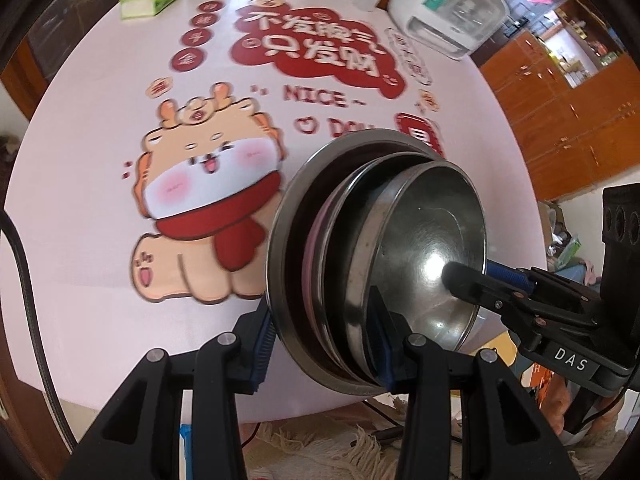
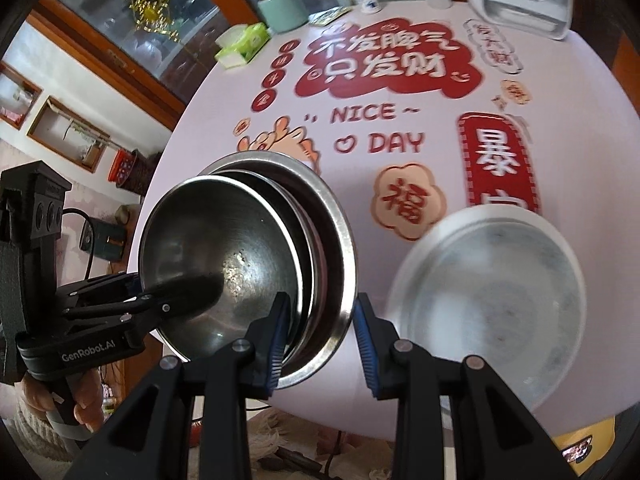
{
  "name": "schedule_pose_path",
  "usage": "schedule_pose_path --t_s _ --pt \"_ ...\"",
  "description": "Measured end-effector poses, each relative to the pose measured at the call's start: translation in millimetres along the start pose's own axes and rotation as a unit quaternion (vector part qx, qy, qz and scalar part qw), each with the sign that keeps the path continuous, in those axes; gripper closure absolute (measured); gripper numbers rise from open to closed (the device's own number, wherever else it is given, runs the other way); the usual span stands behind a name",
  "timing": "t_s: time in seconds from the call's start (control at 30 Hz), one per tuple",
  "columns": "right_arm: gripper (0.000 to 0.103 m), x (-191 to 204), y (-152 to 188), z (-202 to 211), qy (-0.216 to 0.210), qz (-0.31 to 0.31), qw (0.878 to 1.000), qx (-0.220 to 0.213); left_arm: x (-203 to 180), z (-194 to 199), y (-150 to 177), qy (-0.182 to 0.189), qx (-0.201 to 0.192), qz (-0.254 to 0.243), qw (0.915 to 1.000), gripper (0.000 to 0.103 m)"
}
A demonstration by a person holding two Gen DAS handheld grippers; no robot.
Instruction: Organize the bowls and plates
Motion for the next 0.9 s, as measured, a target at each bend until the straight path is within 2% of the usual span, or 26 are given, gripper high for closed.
schedule_pose_path --t_s 0.2,0.43,0.63,0.9 --pt "0.071 -38 8 30 0.024 -0.021 0.999 -0.018 -46 -11 8 0.020 0.005 -0.025 0.9995 0.062" --pt "0.071 -85 21 58 0.062 -0.051 0.996 -0.028 -102 -40 17 0.049 0.034 -0.058 0.9965 0.062" --pt "0.071 -121 30 60 0.093 -0.088 0.991 -0.030 -134 -75 22 0.067 0.075 -0.096 0.9903 0.062" --pt "0.071 -155 45 49 0.124 -0.126 0.984 -0.010 -152 -116 27 0.086 0.117 -0.123 0.9818 0.062"
Point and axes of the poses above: each gripper's, at about its wrist camera, not at the fingertips, and z roughly against the way its jaws point, x to its left, y to its underside, the point moved 5 cm from there along -z, roughly the way its jaws point, and after that the axes turned 14 degrees about -x, right-handed, at the moved point
